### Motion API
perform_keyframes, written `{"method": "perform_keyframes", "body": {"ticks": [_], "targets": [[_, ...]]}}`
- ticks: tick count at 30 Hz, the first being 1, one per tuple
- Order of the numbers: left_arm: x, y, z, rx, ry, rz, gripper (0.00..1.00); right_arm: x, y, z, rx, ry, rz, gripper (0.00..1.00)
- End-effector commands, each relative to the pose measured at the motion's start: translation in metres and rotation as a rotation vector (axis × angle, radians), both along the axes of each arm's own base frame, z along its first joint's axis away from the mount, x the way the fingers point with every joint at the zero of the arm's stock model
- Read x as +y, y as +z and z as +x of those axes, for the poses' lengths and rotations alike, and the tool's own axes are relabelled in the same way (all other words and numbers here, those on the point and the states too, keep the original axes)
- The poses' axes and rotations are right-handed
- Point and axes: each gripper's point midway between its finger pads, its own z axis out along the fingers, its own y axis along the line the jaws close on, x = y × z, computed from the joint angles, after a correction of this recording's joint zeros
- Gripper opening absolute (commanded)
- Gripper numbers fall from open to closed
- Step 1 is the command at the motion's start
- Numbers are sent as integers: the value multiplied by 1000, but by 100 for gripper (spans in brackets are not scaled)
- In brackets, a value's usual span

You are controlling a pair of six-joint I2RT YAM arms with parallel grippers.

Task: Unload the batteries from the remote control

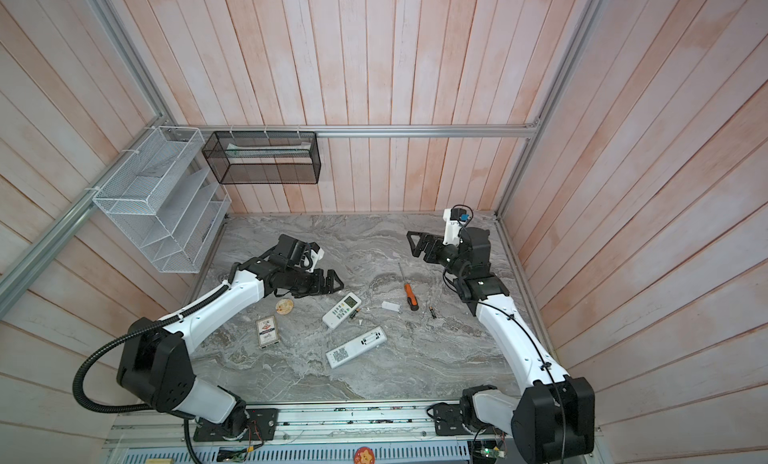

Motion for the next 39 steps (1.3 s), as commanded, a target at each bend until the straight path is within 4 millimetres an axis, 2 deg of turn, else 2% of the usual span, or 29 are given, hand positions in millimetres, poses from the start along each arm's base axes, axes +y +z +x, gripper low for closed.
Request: {"method": "perform_keyframes", "body": {"ticks": [1,8,13,18,25,32,39], "targets": [[26,-26,-12,6,-135,300,100,7,1,-18,39,72,-12,98],[11,-58,-7,-20,-315,444,99,0,-17,-28,104,34,-3,98],[-7,-75,-11,-51,-415,486,95,-3,-21,-33,112,20,-2,98],[-14,-89,-13,-43,-446,489,94,-5,-23,-35,117,10,-7,98],[-10,-108,-13,-19,-456,520,91,-6,-24,-36,124,5,-3,98],[-13,-117,-17,-7,-467,504,82,-8,-23,-37,125,-10,4,98],[-7,-133,-28,38,-480,508,77,-9,-21,-36,127,-22,18,98]]}}
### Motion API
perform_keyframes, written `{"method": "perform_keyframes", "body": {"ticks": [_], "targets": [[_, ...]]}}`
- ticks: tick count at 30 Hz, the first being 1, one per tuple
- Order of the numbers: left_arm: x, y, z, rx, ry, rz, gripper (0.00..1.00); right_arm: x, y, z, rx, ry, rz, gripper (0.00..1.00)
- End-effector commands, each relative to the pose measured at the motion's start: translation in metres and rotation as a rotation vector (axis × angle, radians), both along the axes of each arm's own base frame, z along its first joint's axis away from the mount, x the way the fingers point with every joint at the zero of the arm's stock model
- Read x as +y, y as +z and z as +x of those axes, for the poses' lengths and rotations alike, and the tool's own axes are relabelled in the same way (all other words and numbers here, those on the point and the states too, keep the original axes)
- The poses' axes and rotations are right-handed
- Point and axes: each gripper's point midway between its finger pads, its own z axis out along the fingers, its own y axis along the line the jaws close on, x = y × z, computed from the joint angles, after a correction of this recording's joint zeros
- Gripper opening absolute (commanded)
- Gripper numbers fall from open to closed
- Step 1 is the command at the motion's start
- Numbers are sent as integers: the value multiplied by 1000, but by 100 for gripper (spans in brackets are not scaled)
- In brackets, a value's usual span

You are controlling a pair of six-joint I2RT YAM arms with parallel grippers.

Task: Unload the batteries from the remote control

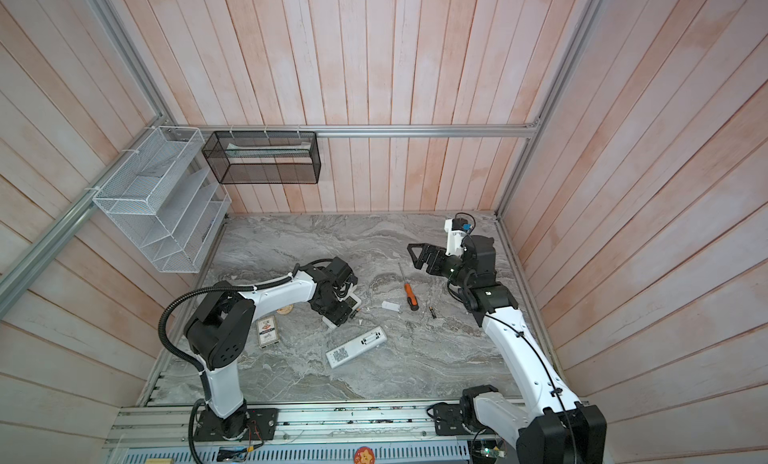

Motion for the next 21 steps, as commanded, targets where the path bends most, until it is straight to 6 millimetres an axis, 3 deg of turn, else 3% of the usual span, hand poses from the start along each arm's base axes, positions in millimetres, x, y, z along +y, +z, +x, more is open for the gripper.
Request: {"method": "perform_keyframes", "body": {"ticks": [1,5,9,12,17,21], "targets": [[5,-16,-10,41,-7,18,76,-4,-1,-1,8,-27,7,98],[9,-23,-15,60,-7,31,72,-4,-2,-1,14,-34,20,98],[9,-23,-18,68,-4,25,59,-4,-2,0,19,-40,36,98],[8,-20,-19,70,-4,17,56,-5,-3,1,25,-46,42,98],[6,-7,-16,65,10,-18,53,-5,-4,2,39,-51,45,98],[4,18,-9,59,39,-92,50,-5,-1,1,34,-51,51,98]]}}
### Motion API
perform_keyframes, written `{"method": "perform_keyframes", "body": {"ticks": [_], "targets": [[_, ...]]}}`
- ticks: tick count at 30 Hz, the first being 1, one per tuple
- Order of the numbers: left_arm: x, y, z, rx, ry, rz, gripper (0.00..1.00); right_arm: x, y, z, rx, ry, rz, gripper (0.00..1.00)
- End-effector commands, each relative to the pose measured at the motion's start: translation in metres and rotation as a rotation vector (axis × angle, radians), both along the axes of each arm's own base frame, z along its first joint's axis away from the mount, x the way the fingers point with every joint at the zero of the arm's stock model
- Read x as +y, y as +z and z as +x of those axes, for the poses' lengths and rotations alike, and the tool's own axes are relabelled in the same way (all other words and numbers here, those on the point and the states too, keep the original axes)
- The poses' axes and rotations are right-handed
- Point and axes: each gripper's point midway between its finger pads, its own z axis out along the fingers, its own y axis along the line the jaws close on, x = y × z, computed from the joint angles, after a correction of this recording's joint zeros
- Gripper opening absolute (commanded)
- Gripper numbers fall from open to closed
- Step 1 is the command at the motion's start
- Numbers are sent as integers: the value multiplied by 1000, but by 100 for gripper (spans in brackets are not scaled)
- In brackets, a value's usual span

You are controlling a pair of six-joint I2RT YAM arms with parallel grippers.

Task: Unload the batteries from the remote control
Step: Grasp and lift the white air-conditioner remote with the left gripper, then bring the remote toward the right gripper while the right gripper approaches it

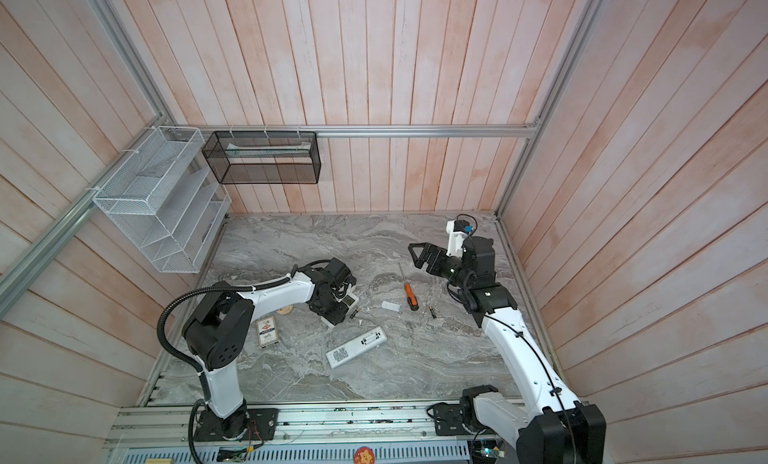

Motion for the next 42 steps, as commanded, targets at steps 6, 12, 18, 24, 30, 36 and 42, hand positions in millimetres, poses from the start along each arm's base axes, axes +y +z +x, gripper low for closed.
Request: {"method": "perform_keyframes", "body": {"ticks": [6,12,18,24,30,36,42], "targets": [[-4,68,3,33,77,-226,50,5,7,-1,-1,23,27,98],[-29,138,9,137,160,-624,49,27,9,-9,31,158,93,98],[-55,215,11,251,163,-1066,49,65,12,-21,78,356,172,98],[-68,260,9,330,124,-1325,49,107,26,-33,80,529,249,98],[-69,279,8,336,98,-1388,49,126,46,-36,65,624,325,98],[-74,286,2,344,72,-1399,49,141,56,-36,57,687,359,98],[-76,291,-3,345,53,-1410,49,155,60,-36,57,719,376,98]]}}
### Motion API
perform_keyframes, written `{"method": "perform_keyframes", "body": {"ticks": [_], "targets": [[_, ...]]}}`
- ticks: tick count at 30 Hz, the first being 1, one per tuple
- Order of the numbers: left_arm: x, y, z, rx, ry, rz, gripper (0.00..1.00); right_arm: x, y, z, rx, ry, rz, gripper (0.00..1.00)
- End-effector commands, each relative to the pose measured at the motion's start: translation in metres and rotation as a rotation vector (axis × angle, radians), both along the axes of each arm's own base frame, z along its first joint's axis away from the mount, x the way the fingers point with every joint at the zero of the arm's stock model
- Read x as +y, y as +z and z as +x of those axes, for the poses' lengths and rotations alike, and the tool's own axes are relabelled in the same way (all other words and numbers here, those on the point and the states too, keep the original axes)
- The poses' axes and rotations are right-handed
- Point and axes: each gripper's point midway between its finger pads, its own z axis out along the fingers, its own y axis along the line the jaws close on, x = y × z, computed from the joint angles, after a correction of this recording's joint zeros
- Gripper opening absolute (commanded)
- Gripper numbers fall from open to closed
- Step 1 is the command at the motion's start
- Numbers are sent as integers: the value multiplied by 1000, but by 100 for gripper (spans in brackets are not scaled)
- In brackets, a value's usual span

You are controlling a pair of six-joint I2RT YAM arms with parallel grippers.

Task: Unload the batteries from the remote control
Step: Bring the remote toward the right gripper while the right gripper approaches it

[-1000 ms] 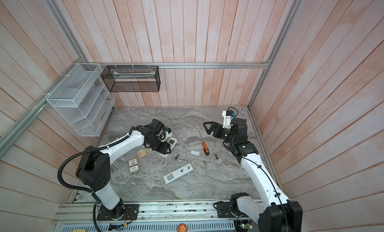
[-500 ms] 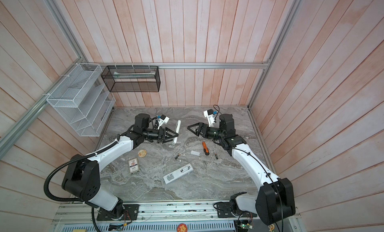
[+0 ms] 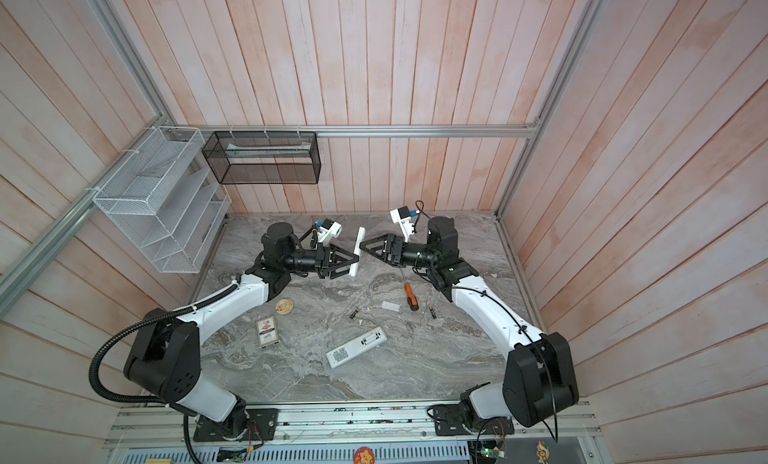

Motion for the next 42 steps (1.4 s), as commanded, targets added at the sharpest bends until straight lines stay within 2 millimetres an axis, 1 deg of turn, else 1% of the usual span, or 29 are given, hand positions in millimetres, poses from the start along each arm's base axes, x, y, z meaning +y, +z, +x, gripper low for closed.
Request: {"method": "perform_keyframes", "body": {"ticks": [1,5,7,10,13,16,20,24,26,31,35,39,42], "targets": [[1,20,-10,-71,-28,-42,49,8,16,-2,-35,38,36,98],[0,22,-14,-76,-34,-46,49,14,16,0,-31,38,33,95],[0,21,-17,-73,-37,-47,50,16,16,0,-32,41,35,91],[0,18,-18,-68,-36,-47,50,21,17,0,-24,56,40,81],[0,18,-17,-71,-33,-47,50,27,16,-5,-19,97,44,74],[0,18,-16,-70,-29,-46,50,32,12,-11,-7,118,41,68],[0,18,-15,-74,-28,-47,50,33,9,-13,5,121,40,60],[0,13,-14,-64,-24,-37,50,33,7,-14,9,118,37,56],[0,11,-14,-61,-19,-34,53,33,7,-14,7,115,32,52],[2,6,-12,-54,-3,-21,67,33,3,-11,-7,106,-14,44],[8,2,-12,-51,10,-6,76,32,-1,-8,-9,98,-40,42],[20,-5,-12,-37,37,8,84,31,-5,-4,-12,85,-71,42],[33,-8,-12,-34,64,22,89,28,-18,3,-21,61,-157,41]]}}
